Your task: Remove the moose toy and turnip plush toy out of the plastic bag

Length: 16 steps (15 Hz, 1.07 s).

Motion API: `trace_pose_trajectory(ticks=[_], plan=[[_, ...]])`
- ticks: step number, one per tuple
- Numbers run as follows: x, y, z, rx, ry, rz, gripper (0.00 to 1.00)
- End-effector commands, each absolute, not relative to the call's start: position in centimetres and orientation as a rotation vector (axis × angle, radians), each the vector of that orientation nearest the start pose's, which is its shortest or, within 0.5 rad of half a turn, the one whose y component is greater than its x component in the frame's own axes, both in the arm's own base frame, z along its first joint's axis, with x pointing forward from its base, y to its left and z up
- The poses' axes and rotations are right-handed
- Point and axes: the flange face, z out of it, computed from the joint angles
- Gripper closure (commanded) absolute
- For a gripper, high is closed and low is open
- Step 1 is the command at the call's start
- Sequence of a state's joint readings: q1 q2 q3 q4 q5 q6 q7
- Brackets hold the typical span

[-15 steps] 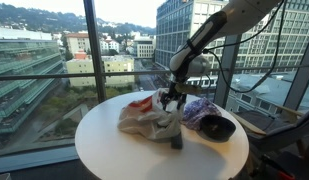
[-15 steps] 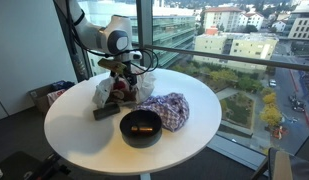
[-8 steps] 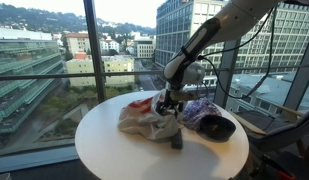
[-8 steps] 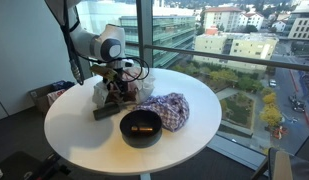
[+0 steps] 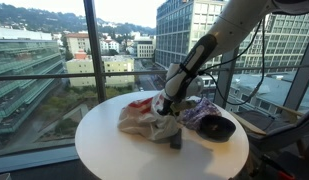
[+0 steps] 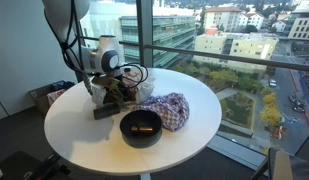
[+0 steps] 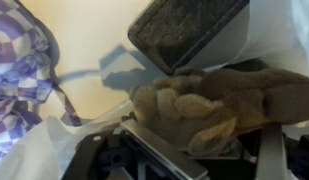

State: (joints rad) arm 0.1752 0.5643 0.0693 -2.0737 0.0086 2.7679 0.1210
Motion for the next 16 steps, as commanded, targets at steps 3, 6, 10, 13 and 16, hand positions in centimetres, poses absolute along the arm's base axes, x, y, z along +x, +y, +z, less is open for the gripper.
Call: trace_pose_trajectory(ticks=[3,6,10,13,16], plan=[[57.4,14.0,17.1,-3.062,-0.17,-0.218,0.58],[57.2,14.2,18.4,-3.059,-0.164,-0.213,0.79],[56.7,12.6,22.0,-3.128,-0.102,-0.144,0.97],[55.9,10.8,24.6,-3.182,0.014,0.03,0.97],[55.0,9.8,27.4,-3.185,0.082,0.191,0.96]])
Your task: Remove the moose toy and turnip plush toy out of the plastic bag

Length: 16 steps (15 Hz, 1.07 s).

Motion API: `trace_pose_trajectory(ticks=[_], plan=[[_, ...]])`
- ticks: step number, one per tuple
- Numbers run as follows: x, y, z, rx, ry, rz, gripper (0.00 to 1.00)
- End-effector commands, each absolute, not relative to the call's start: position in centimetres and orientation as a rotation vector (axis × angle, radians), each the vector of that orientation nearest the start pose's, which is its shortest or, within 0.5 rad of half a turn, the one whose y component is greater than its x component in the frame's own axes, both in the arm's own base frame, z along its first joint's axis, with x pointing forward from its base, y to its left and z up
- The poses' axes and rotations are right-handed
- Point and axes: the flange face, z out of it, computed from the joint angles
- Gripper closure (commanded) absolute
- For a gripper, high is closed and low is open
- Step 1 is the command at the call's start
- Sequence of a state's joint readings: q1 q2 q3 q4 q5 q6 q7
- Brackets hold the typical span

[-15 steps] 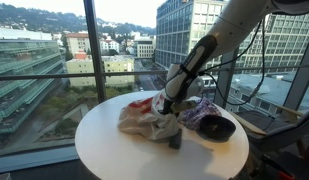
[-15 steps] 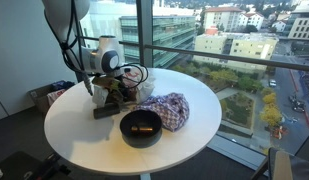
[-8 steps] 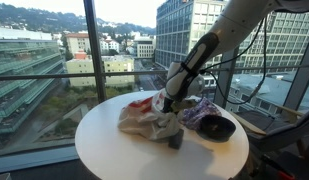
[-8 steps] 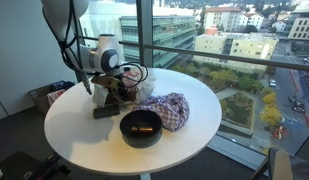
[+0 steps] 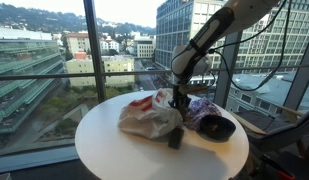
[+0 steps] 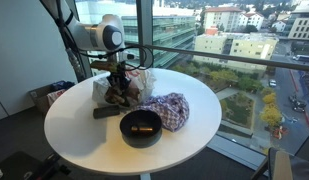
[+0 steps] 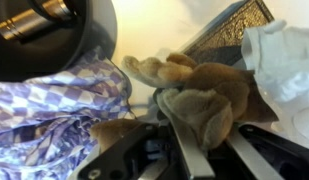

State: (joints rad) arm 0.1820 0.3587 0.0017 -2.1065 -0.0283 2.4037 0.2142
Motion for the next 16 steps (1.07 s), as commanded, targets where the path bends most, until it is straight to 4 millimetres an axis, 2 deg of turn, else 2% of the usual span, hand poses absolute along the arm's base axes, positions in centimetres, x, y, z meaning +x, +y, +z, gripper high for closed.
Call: trace_pose_trajectory(ticks=[1,3,6,11,16], plan=[[54.5,9.8,28.5,-3.168,0.075,0.232,0.96],[53.5,10.2,31.0,-3.104,0.031,0.29,0.96],[52.1,11.2,35.2,-3.045,-0.029,0.235,0.96],[50.0,13.7,41.7,-3.043,-0.207,-0.038,0.96],[48.4,16.9,45.8,-3.014,-0.432,-0.346,0.96]])
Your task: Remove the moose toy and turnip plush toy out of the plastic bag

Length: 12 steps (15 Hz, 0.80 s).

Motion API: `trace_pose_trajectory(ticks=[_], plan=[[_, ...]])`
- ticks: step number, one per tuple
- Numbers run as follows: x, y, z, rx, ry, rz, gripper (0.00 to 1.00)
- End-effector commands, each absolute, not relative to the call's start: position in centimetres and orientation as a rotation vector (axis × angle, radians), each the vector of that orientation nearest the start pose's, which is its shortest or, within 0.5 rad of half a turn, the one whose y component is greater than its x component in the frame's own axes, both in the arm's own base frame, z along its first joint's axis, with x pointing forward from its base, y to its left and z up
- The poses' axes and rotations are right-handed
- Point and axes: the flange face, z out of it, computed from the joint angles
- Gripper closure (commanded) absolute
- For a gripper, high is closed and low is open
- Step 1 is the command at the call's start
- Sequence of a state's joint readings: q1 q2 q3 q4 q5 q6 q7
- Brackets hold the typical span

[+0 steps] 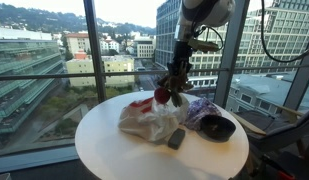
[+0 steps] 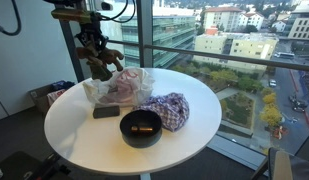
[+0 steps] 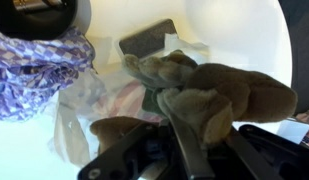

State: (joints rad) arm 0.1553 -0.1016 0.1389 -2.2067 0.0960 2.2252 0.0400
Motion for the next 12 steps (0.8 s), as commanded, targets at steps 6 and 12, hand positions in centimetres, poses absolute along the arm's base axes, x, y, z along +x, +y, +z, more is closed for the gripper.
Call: trace_pose_trajectory(ticks=[6,12], plan=[[47.7,20.6,46.4,-2.81,-0.623,-0.637,0.96],[46.8,23.3,40.0,-2.621,-0.769,-0.424,0.96]])
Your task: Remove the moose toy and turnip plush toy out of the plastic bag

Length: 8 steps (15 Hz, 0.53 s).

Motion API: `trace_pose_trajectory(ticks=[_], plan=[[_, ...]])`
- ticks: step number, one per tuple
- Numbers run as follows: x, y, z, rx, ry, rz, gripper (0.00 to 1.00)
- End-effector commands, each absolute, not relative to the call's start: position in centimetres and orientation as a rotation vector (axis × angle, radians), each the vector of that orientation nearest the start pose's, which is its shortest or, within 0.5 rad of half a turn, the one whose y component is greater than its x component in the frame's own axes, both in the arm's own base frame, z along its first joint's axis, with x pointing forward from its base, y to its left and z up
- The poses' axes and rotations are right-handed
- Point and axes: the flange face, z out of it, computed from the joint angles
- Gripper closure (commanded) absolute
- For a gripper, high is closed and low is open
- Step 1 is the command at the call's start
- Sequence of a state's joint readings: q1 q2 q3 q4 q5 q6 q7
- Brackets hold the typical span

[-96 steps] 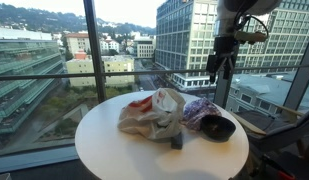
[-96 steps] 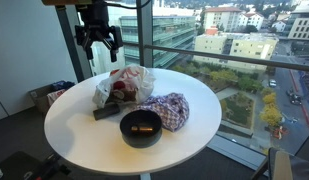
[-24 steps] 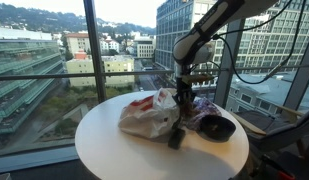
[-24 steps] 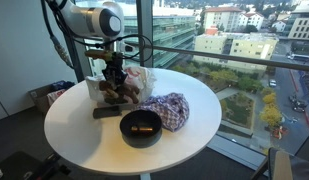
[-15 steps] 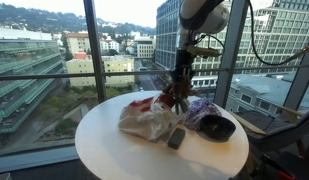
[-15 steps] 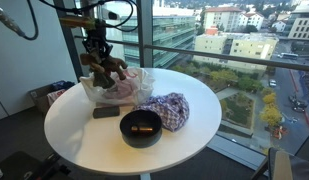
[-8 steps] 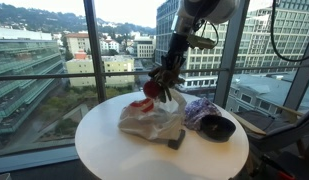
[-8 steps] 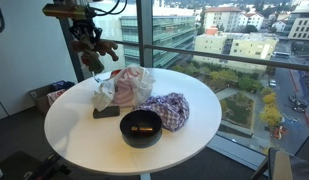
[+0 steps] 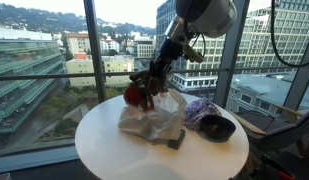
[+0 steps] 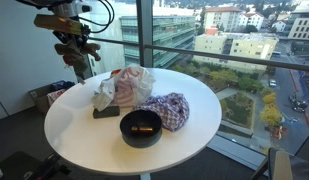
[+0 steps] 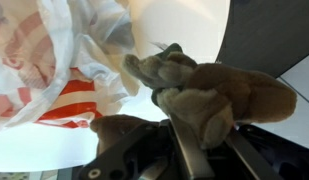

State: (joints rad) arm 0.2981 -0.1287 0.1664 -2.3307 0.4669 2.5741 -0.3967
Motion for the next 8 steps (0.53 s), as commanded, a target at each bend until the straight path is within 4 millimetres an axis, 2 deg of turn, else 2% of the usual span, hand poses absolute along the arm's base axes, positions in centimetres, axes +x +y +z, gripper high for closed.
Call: trace_pose_trajectory(ticks=[1,8], plan=[[46.6,23.5,38.6,-2.599,-0.781,-0.379,0.96],[46.2,23.3,27.7,-2.521,-0.822,-0.039,0.96]])
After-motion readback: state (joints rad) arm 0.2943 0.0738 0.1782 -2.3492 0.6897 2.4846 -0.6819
